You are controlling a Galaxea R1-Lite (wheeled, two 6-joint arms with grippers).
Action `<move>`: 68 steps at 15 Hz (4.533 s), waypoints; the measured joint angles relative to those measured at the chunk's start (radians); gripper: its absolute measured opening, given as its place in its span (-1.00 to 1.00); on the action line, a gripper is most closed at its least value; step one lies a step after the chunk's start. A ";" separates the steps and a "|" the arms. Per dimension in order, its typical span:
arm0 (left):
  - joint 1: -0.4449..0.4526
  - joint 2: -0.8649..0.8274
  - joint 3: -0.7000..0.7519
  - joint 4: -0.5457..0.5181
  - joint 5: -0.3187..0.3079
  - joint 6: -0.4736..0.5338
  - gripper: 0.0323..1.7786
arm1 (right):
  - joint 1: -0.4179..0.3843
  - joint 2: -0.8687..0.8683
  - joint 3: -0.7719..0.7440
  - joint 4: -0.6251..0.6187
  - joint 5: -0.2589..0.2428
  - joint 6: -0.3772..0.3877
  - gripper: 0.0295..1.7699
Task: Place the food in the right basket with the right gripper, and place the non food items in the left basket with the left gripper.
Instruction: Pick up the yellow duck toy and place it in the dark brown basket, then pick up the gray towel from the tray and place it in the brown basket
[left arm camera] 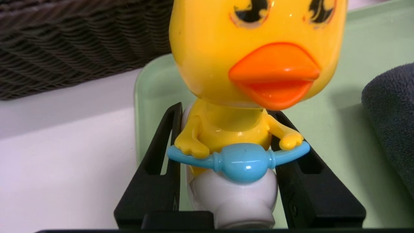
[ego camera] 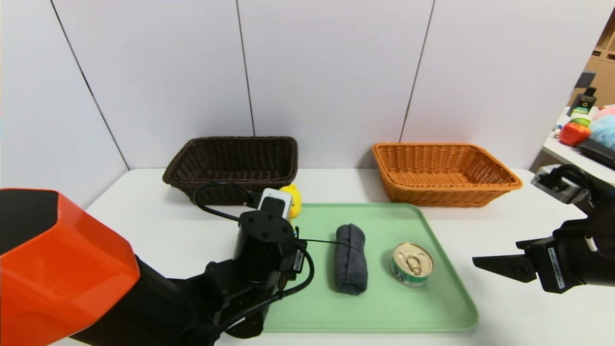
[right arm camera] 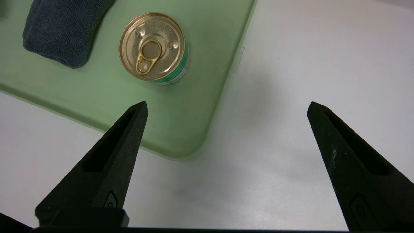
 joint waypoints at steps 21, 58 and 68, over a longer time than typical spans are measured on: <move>0.429 -0.180 -0.305 0.186 -0.172 0.242 -0.09 | -0.009 -0.008 0.007 -0.020 -0.004 0.001 0.92; 0.539 0.066 -0.646 0.363 -0.309 0.231 0.76 | -0.011 -0.032 0.008 -0.019 -0.010 0.004 0.93; 0.260 -0.293 -0.210 0.491 -0.279 0.207 0.87 | -0.011 -0.068 0.008 -0.020 -0.005 0.001 0.93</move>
